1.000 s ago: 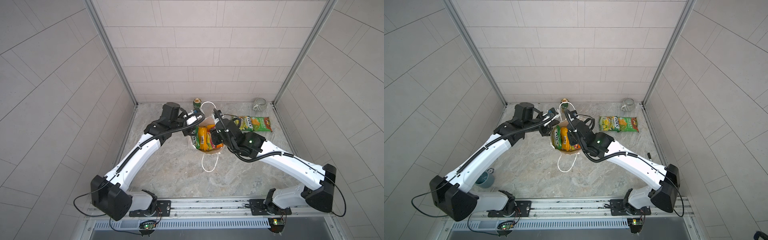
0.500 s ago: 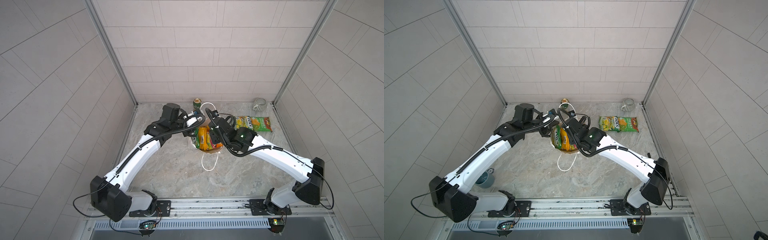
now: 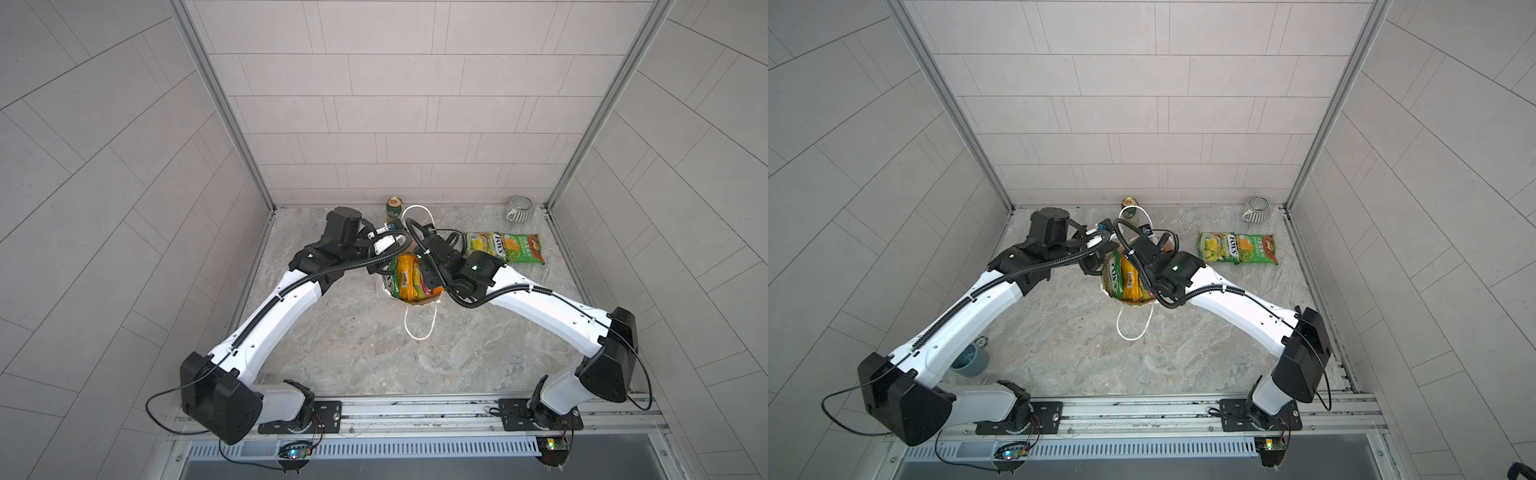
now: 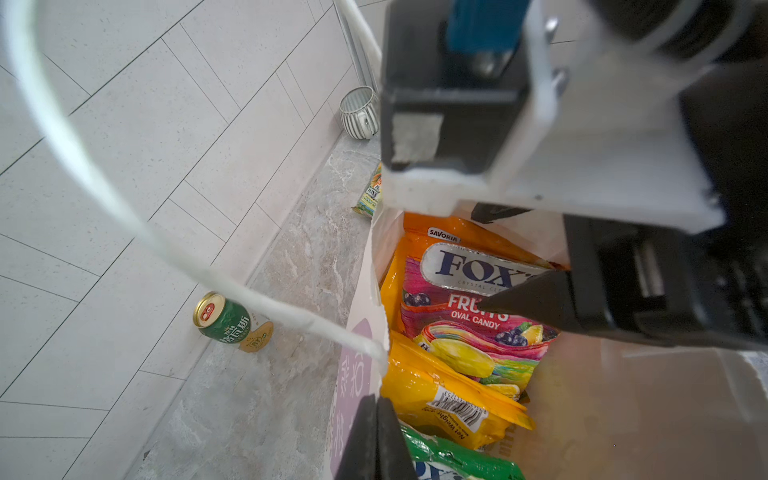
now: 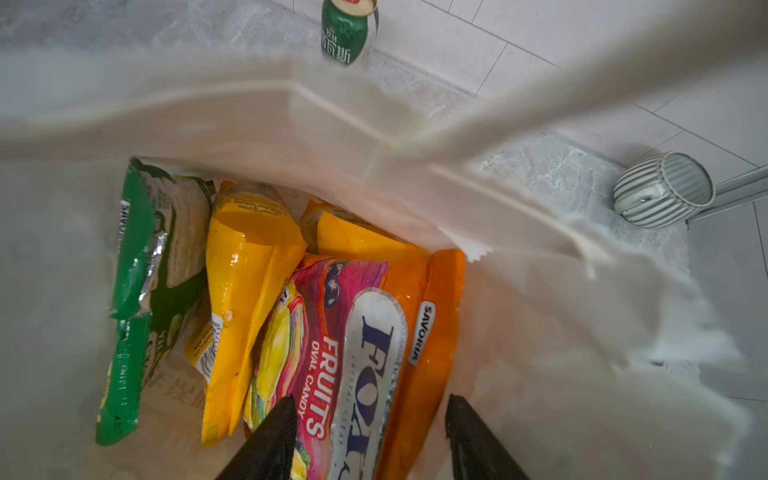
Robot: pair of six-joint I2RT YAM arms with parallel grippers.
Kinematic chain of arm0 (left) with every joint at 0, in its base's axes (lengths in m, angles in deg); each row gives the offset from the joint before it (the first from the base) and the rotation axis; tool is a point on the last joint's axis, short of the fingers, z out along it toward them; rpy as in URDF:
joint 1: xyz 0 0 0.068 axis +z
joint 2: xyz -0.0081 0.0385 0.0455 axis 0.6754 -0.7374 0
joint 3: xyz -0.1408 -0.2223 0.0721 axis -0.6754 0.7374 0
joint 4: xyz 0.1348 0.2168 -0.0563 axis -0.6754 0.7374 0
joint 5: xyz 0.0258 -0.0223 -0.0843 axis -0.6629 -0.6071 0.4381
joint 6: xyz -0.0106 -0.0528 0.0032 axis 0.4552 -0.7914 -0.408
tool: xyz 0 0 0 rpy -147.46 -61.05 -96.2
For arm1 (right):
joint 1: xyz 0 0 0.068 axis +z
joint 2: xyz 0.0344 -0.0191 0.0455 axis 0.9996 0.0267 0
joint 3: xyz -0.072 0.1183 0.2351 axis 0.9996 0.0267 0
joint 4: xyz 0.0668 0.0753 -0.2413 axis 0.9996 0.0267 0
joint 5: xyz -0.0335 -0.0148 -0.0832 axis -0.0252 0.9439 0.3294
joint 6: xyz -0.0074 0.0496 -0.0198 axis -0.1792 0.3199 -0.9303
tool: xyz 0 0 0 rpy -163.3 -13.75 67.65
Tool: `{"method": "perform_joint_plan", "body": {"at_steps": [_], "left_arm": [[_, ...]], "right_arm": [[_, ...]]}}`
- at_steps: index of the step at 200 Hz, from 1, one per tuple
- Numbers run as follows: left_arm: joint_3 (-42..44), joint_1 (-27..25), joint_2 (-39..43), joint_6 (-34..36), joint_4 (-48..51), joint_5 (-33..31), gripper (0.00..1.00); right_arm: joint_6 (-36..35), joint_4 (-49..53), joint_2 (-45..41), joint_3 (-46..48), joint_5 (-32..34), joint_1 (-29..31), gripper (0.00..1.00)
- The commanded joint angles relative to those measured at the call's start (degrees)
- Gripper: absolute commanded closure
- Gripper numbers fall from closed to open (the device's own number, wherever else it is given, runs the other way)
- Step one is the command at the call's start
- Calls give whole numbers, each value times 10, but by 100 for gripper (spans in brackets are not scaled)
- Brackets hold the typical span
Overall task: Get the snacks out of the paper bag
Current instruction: 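Move the right gripper over the bag opening and lower it inside, then grasp the orange Fox's Fruits candy packet inside the bag with the right gripper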
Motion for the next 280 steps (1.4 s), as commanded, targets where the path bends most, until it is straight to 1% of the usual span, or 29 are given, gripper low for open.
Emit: {"method": "perform_joint_plan", "body": {"at_steps": [1, 20, 57, 85, 100, 106, 111, 141, 185, 253, 280], "left_arm": [[11, -8, 26, 12, -22, 8, 100], [16, -10, 30, 14, -28, 3, 100], [17, -14, 32, 17, -27, -3, 100], [17, -15, 30, 18, -27, -9, 100], [17, -15, 30, 18, -28, -9, 100], [17, -15, 30, 19, -28, -8, 100], [17, -15, 29, 18, -28, -9, 100], [15, -15, 28, 17, -28, -9, 100], [15, -16, 27, 16, -28, -12, 100], [14, -17, 27, 16, -29, -16, 100], [13, -16, 22, 16, -30, -14, 100]], "right_arm": [[15, 16, 9, -5, -2, -3, 42], [14, 10, 19, -6, -10, -4, 47], [16, -2, 15, -7, -26, -5, 69], [10, -12, -1, 2, -28, -5, 80], [6, -18, -9, 7, -28, -5, 82], [5, -21, -11, 8, -29, -5, 86], [3, -24, -12, 10, -30, -5, 88], [1, -31, -19, 15, -34, -5, 90], [-6, -39, -38, 18, -41, -5, 99], [-32, -61, -86, 25, -99, -4, 100], [-62, -82, -106, 37, -124, -4, 100]]}}
